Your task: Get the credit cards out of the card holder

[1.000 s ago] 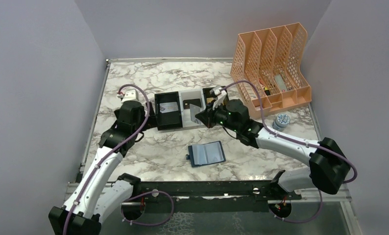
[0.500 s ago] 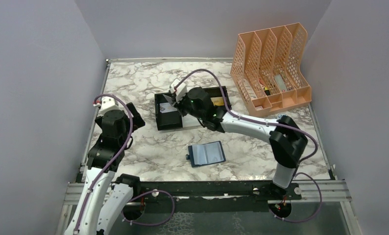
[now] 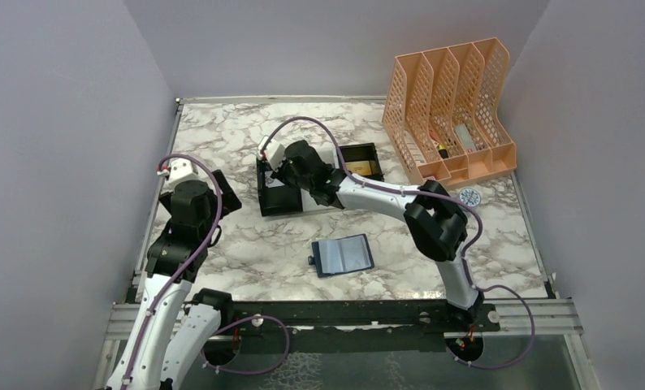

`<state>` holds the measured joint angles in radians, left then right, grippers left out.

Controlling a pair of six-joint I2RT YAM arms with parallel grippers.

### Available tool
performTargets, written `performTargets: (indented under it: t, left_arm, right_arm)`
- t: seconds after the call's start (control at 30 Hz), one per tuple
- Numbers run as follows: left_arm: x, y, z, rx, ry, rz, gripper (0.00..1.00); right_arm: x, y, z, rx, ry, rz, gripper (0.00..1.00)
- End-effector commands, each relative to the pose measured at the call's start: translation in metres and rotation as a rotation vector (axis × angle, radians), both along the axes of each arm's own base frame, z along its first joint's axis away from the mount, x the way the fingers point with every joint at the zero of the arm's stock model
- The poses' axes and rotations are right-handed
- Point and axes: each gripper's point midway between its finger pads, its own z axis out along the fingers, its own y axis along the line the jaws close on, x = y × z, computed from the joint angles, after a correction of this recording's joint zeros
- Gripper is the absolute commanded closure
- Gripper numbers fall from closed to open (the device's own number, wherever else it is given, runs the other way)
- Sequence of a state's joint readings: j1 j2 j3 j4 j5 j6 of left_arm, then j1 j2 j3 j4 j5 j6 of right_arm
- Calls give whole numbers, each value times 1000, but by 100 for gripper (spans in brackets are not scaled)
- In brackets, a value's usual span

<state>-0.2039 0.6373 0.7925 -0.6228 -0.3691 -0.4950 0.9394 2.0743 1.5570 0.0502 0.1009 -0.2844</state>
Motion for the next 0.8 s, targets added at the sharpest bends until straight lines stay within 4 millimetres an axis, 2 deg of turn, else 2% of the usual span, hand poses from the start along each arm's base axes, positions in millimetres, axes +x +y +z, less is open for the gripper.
performTargets:
  t: [0.0, 0.4, 0.77]
  left_arm:
    - [-3, 1, -2, 2, -4, -2, 1]
    - [-3, 1, -3, -1, -6, -4, 1]
    - [-5, 3, 1, 0, -23, 8, 1]
  right_arm:
    - [13, 6, -4, -73, -42, -7, 99]
    - [37, 3, -28, -244, -112, -40, 97]
    - [49, 6, -49, -347, -181, -58, 94]
